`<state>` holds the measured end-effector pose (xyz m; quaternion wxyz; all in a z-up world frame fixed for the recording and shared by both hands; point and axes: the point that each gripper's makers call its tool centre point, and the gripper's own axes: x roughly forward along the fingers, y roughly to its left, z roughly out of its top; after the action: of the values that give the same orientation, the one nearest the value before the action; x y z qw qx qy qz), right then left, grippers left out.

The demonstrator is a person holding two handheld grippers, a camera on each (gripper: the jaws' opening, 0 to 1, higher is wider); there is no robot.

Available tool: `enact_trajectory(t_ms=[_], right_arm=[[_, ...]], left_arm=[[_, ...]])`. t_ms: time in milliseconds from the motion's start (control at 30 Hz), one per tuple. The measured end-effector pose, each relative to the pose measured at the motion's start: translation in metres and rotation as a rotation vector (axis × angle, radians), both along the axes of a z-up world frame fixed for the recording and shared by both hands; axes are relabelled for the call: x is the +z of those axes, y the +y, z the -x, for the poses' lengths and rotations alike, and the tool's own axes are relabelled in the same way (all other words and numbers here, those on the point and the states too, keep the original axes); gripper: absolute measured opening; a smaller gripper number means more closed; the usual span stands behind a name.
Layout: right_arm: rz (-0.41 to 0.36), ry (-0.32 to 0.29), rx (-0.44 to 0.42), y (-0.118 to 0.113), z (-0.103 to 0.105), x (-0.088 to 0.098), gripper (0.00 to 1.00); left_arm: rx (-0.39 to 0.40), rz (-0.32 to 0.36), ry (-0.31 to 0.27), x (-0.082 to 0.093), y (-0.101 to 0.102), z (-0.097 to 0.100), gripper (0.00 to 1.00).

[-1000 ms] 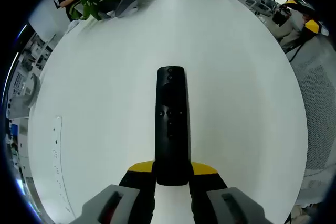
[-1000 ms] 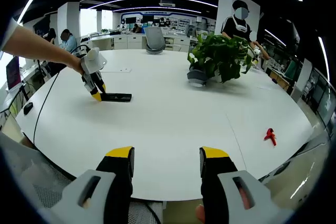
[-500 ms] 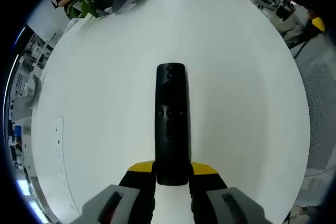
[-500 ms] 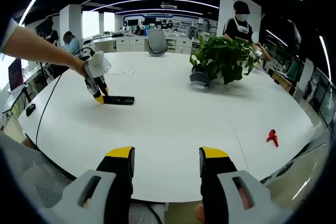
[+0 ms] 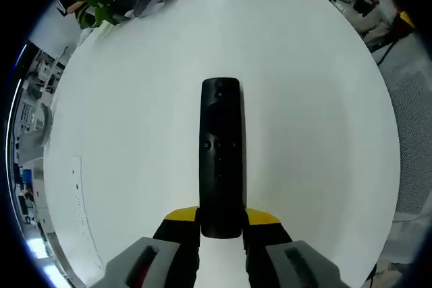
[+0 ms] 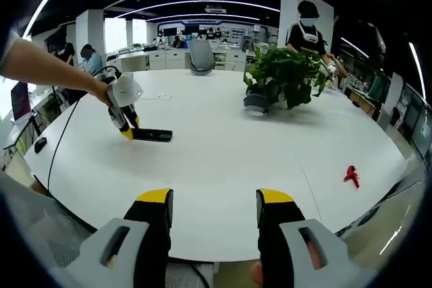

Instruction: Press the specified remote control buttons in sequence, fully releasing each button before pressing the next.

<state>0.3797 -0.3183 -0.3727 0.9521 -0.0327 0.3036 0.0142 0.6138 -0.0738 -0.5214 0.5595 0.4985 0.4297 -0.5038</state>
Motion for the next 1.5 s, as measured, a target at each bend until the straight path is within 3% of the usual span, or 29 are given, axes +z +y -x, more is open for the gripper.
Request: enact_trajectory(t_ms=[300, 467, 700, 1233, 1500], right_arm=[[-0.004, -0.006, -0.002, 0.0, 0.0, 0.001, 0.51], [-0.01, -0.012, -0.004, 0.0, 0.0, 0.002, 0.51], [-0.012, -0.015, 0.003, 0.001, 0.0, 0.002, 0.51], [-0.01, -0.019, 0.013, 0.002, 0.0, 0.003, 0.5], [-0.011, -0.023, 0.01, 0.002, 0.0, 0.004, 0.5]], left_arm=[[-0.007, -0.034, -0.011, -0.001, 0.0, 0.006, 0.24], [0.03, -0.012, -0.013, 0.0, 0.002, 0.014, 0.24], [0.015, -0.008, -0.021, 0.0, 0.002, 0.03, 0.24], [0.075, 0.035, -0.015, 0.001, 0.003, 0.047, 0.24], [0.055, 0.03, -0.025, 0.001, 0.002, 0.056, 0.24]])
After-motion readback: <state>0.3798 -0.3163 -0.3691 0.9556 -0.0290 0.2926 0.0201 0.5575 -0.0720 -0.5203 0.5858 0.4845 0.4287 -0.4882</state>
